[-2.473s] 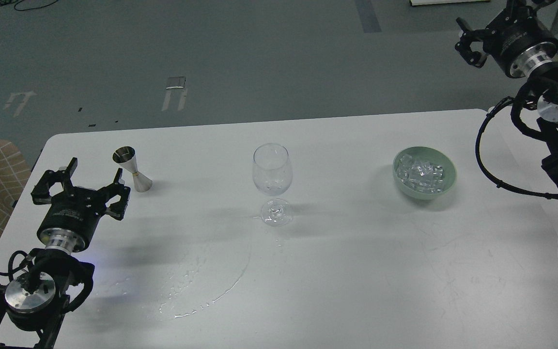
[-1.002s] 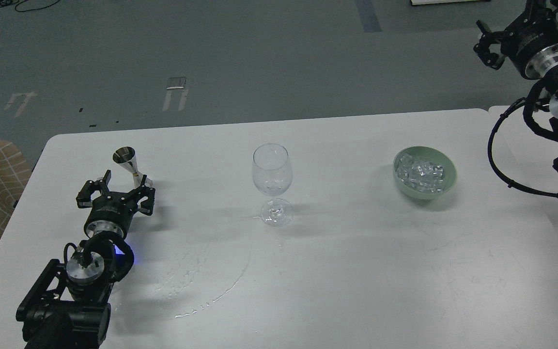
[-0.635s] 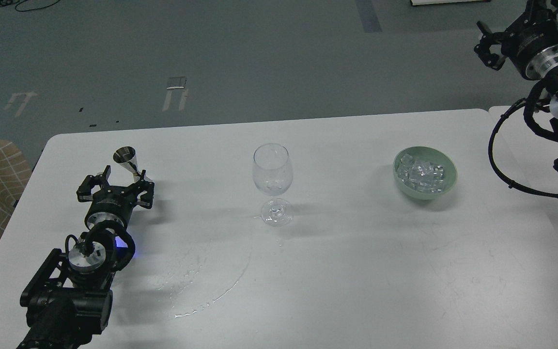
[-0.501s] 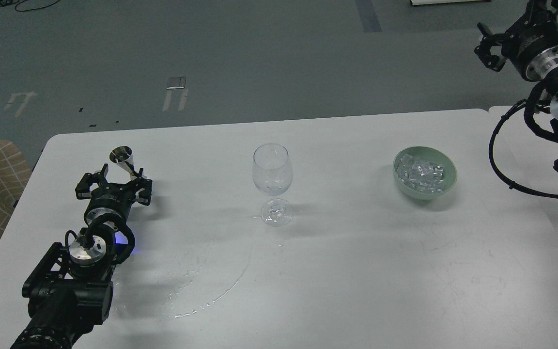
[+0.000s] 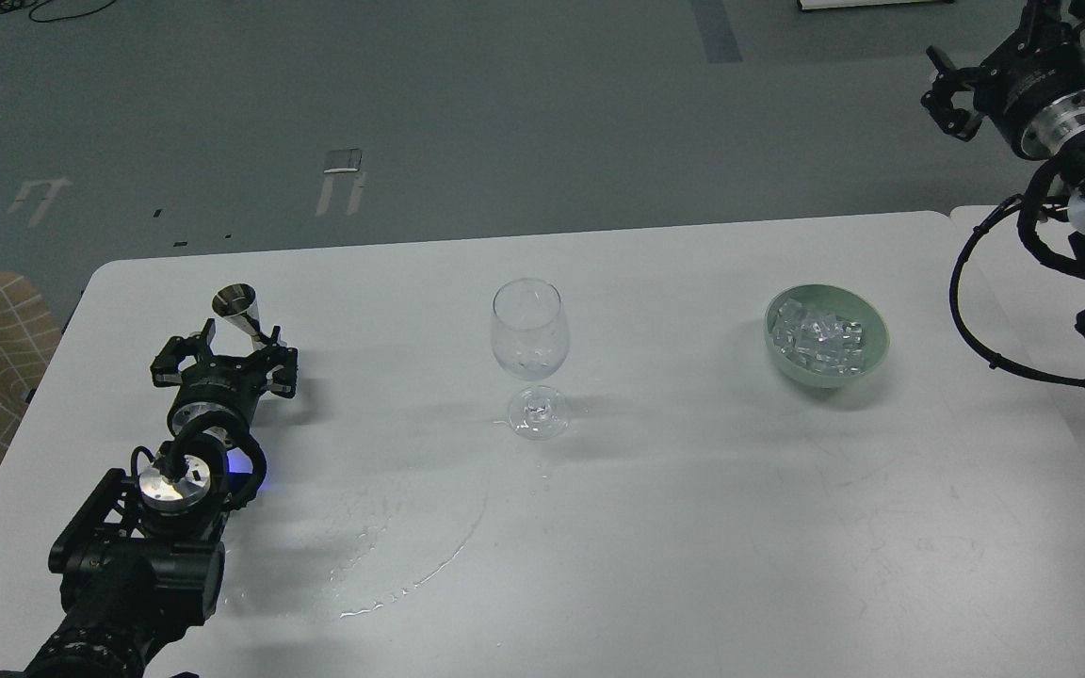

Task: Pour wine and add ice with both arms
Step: 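Close the left gripper around the metal jigger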

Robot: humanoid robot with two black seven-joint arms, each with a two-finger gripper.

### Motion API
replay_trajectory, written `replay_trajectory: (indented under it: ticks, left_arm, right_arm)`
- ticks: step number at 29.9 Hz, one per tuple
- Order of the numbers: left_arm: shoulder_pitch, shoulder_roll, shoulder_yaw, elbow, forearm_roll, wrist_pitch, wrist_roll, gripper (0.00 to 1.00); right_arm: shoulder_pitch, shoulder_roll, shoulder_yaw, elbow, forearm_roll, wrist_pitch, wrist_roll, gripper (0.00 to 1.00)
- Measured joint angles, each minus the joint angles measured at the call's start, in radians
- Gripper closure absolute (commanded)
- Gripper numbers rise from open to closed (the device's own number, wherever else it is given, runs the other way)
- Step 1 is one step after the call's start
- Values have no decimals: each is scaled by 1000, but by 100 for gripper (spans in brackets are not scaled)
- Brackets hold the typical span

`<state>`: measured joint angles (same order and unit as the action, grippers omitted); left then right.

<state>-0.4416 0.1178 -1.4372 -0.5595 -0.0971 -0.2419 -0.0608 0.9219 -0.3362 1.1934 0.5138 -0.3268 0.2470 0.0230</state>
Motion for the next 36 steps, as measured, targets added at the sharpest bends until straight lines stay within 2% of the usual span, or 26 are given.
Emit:
replay_trajectory:
  ticks: [4, 15, 21, 25, 28, 31, 33, 36]
  left_arm:
    - [-6, -1, 0, 5, 1, -1, -25, 33]
    - [-16, 6, 0, 4, -3, -27, -48, 36]
    - [-18, 9, 0, 6, -4, -28, -58, 42]
    - [-18, 9, 1, 6, -2, -28, -58, 51]
    - [-19, 10, 2, 6, 0, -29, -57, 53]
    - [-19, 10, 3, 6, 2, -31, -57, 61]
    - [-19, 10, 3, 5, 3, -32, -60, 62]
    - [-19, 10, 3, 4, 4, -38, -62, 72]
  right_arm:
    - [0, 0, 0, 0, 0, 0, 0, 7]
    - [0, 0, 0, 1, 0, 0, 0, 7]
    - [0, 0, -1, 0, 0, 0, 0, 7]
    - [0, 0, -1, 0, 0, 0, 0, 7]
    - [0, 0, -2, 0, 0, 0, -1, 7]
    - [0, -1, -2, 0, 0, 0, -1, 7]
    - [1, -1, -2, 0, 0, 0, -1, 7]
    - [1, -1, -2, 0, 0, 0, -1, 7]
